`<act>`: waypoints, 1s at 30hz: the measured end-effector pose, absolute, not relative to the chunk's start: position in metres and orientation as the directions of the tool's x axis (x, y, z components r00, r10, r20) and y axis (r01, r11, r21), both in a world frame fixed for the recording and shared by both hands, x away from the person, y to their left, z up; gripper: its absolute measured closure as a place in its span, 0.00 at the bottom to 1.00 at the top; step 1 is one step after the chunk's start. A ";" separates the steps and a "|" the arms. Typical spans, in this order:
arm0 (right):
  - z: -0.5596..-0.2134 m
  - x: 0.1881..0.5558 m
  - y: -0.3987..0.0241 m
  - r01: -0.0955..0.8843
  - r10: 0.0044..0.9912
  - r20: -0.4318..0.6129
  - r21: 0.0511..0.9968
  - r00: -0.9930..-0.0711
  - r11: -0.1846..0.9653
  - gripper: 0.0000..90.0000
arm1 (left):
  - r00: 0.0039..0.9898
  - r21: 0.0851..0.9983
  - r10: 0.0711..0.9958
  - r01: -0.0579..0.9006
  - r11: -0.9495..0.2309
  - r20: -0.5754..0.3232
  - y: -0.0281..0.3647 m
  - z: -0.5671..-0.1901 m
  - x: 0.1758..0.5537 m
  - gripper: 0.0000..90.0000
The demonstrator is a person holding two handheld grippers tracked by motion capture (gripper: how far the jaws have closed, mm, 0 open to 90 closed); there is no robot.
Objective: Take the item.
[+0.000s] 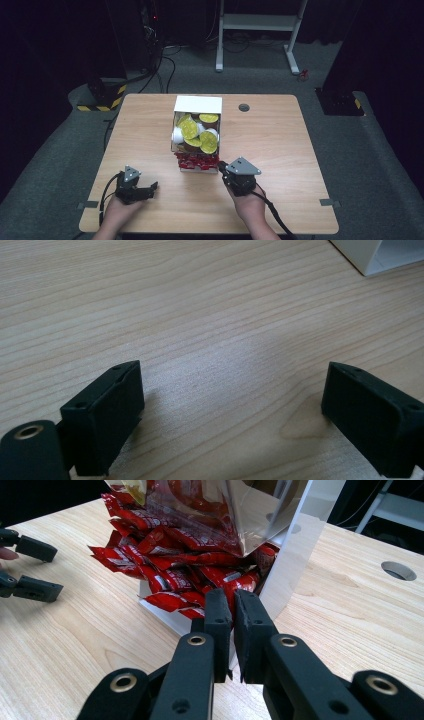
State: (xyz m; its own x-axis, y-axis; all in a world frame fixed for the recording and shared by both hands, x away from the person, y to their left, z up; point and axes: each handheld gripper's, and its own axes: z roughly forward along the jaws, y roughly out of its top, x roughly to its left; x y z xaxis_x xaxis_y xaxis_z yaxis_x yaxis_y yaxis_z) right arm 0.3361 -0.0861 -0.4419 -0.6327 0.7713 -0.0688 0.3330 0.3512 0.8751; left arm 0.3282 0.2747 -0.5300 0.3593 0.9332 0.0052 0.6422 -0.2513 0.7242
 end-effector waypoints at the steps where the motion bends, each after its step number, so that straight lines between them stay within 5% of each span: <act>1: -0.442 0.336 -0.087 0.333 0.771 -0.067 0.875 -0.633 0.350 0.95 | 0.359 0.724 0.933 0.642 -0.251 0.005 0.275 -0.530 0.328 0.11; 19: -0.444 0.333 -0.088 0.331 0.772 -0.058 0.881 -0.633 0.338 0.93 | 0.359 0.725 0.933 0.642 -0.250 0.004 0.275 -0.530 0.328 0.11; 30: -0.446 0.339 -0.084 0.348 0.773 -0.051 0.873 -0.632 0.342 0.72 | 0.360 0.725 0.933 0.642 -0.250 0.004 0.275 -0.530 0.328 0.11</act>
